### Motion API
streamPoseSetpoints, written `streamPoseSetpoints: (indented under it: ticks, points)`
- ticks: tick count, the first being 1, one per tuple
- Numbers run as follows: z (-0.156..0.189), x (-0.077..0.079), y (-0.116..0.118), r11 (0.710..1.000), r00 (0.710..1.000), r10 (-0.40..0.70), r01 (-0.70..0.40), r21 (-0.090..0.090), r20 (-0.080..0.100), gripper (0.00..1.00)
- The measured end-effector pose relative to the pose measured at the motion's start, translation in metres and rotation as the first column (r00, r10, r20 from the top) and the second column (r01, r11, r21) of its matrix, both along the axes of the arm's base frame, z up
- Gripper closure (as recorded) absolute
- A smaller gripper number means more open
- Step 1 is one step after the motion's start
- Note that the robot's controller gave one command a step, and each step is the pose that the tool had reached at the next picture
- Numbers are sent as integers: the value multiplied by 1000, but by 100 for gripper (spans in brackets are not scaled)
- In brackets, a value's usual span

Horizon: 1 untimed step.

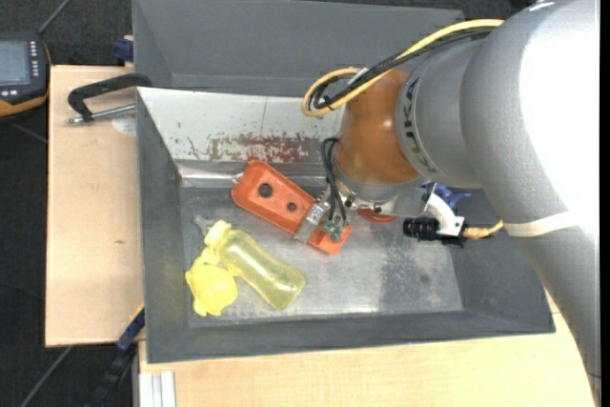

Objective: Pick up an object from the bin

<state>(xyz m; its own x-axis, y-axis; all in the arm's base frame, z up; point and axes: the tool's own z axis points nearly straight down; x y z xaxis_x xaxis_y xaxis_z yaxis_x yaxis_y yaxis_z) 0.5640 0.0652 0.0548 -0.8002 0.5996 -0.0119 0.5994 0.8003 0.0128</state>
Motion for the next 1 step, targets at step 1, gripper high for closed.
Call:
streamPoseSetpoints:
  ticks: [1]
  points:
    - [6,-1,0,1000,1000,-4,4,1,-3,100]
